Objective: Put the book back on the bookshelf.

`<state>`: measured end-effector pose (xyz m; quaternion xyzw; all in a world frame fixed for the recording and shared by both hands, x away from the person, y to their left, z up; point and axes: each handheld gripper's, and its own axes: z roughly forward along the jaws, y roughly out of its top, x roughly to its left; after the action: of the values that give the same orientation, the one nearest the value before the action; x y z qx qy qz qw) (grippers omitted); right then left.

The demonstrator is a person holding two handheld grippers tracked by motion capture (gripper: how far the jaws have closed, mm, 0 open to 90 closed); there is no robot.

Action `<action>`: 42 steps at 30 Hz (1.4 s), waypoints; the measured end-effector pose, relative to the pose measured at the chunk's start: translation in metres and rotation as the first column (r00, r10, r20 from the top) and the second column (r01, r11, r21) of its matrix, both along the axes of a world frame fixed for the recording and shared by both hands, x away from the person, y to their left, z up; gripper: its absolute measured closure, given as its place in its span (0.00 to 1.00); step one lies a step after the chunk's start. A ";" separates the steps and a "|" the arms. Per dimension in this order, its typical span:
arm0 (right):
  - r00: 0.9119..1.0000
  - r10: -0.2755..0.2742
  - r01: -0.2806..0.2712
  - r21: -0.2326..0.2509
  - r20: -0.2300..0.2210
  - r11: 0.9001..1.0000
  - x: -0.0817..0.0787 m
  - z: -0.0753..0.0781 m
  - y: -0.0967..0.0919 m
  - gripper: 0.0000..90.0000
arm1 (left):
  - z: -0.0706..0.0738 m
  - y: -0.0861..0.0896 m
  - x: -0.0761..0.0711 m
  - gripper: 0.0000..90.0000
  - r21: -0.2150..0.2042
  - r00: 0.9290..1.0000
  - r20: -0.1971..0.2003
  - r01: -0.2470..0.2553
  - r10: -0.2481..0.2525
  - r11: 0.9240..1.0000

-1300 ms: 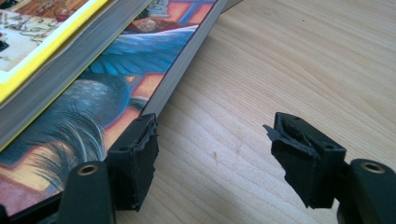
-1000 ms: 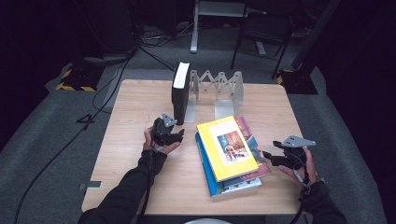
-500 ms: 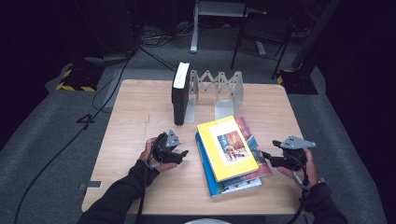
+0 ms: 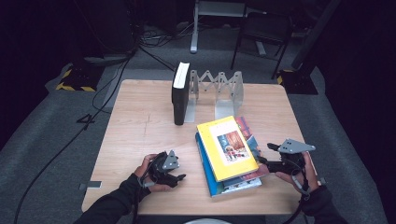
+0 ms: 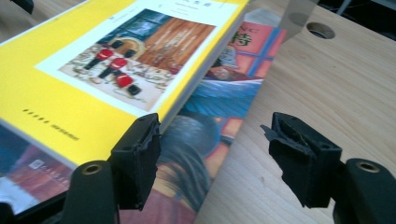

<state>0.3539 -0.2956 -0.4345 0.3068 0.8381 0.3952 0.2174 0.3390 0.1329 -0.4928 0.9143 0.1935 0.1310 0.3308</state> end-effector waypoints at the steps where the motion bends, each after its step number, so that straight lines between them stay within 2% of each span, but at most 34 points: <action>1: 1.000 0.003 -0.003 -0.002 0.003 1.000 -0.001 0.000 0.001 0.39 | 0.000 0.001 -0.002 0.32 -0.001 1.000 -0.004 0.011 -0.011 1.000; 4: 1.000 0.011 -0.011 -0.010 0.012 1.000 -0.004 0.002 0.005 0.39 | -0.001 0.003 -0.006 0.31 -0.002 0.999 -0.022 0.026 -0.026 1.000; 9: 0.998 0.057 -0.057 0.014 0.001 0.998 -0.015 0.006 0.012 0.39 | -0.003 0.005 -0.013 0.30 -0.013 0.999 -0.042 0.031 -0.031 0.999; 11: 0.997 0.079 -0.079 0.026 -0.015 0.997 -0.019 0.007 0.015 0.39 | -0.004 0.005 -0.014 0.29 -0.027 0.998 -0.051 0.031 -0.033 0.999; 13: 0.992 0.123 -0.122 0.033 -0.039 0.992 -0.024 0.008 0.020 0.43 | -0.007 0.005 -0.014 0.29 -0.058 0.996 -0.079 0.034 -0.038 0.998; 14: 0.989 0.141 -0.140 0.032 -0.050 0.990 -0.026 0.008 0.022 0.44 | -0.009 0.005 -0.012 0.29 -0.092 0.995 -0.097 0.029 -0.038 0.995; 17: 0.981 0.170 -0.169 0.016 -0.095 0.985 -0.028 0.003 0.033 0.43 | -0.011 0.006 -0.008 0.26 -0.105 0.995 -0.088 0.034 -0.044 0.994; 20: 0.978 0.155 -0.156 0.000 -0.138 0.988 -0.023 -0.002 0.040 0.40 | -0.012 0.004 -0.006 0.24 -0.103 0.996 -0.090 0.019 -0.028 0.994; 22: 0.977 0.151 -0.151 0.014 -0.152 0.988 -0.019 -0.003 0.041 0.40 | -0.012 0.003 -0.003 0.20 -0.097 0.996 -0.092 0.012 -0.021 0.995; 26: 0.978 0.133 -0.132 0.011 -0.160 0.991 -0.011 -0.002 0.039 0.38 | -0.012 -0.002 0.003 0.17 -0.095 0.995 -0.096 0.005 -0.014 0.996; 27: 0.979 0.112 -0.114 -0.004 -0.171 0.993 -0.009 -0.003 0.038 0.31 | -0.012 -0.003 0.005 0.16 -0.093 0.995 -0.096 0.004 -0.012 0.996; 28: 0.975 0.099 -0.099 0.010 -0.201 0.995 -0.004 -0.004 0.035 0.29 | -0.011 -0.005 0.008 0.17 -0.088 0.995 -0.098 -0.005 -0.004 0.996; 29: 0.965 0.109 -0.103 0.038 -0.240 0.994 0.001 -0.006 0.032 0.28 | -0.010 -0.007 0.011 0.17 -0.082 0.995 -0.097 -0.016 0.008 0.996; 30: 0.965 0.109 -0.103 0.038 -0.240 0.994 0.001 -0.006 0.032 0.28 | -0.010 -0.007 0.011 0.17 -0.082 0.995 -0.097 -0.016 0.008 0.996; 32: 0.950 0.122 -0.112 0.051 -0.288 0.992 0.010 -0.007 0.031 0.24 | -0.007 -0.010 0.019 0.19 -0.071 0.997 -0.076 -0.033 0.028 0.997; 34: 0.931 0.155 -0.145 0.057 -0.330 0.988 0.018 -0.007 0.033 0.23 | -0.004 -0.014 0.028 0.22 -0.093 0.996 -0.085 -0.038 0.030 0.995; 36: 0.915 0.185 -0.174 0.063 -0.359 0.983 0.025 -0.007 0.035 0.23 | 0.000 -0.021 0.038 0.22 -0.101 0.997 -0.073 -0.040 0.032 0.994; 40: 0.899 0.203 -0.201 0.045 -0.389 0.979 0.032 -0.005 0.039 0.23 | 0.002 -0.033 0.057 0.23 -0.128 0.996 -0.074 -0.058 0.049 0.990; 42: 0.894 0.204 -0.206 0.038 -0.398 0.978 0.033 -0.004 0.040 0.23 | 0.000 -0.038 0.065 0.24 -0.124 0.996 -0.070 -0.070 0.061 0.990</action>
<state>0.3872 -0.2559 -0.4389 0.2905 0.8935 0.3425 -0.0004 0.4040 0.0949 -0.4930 0.8885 0.2421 0.0989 0.3771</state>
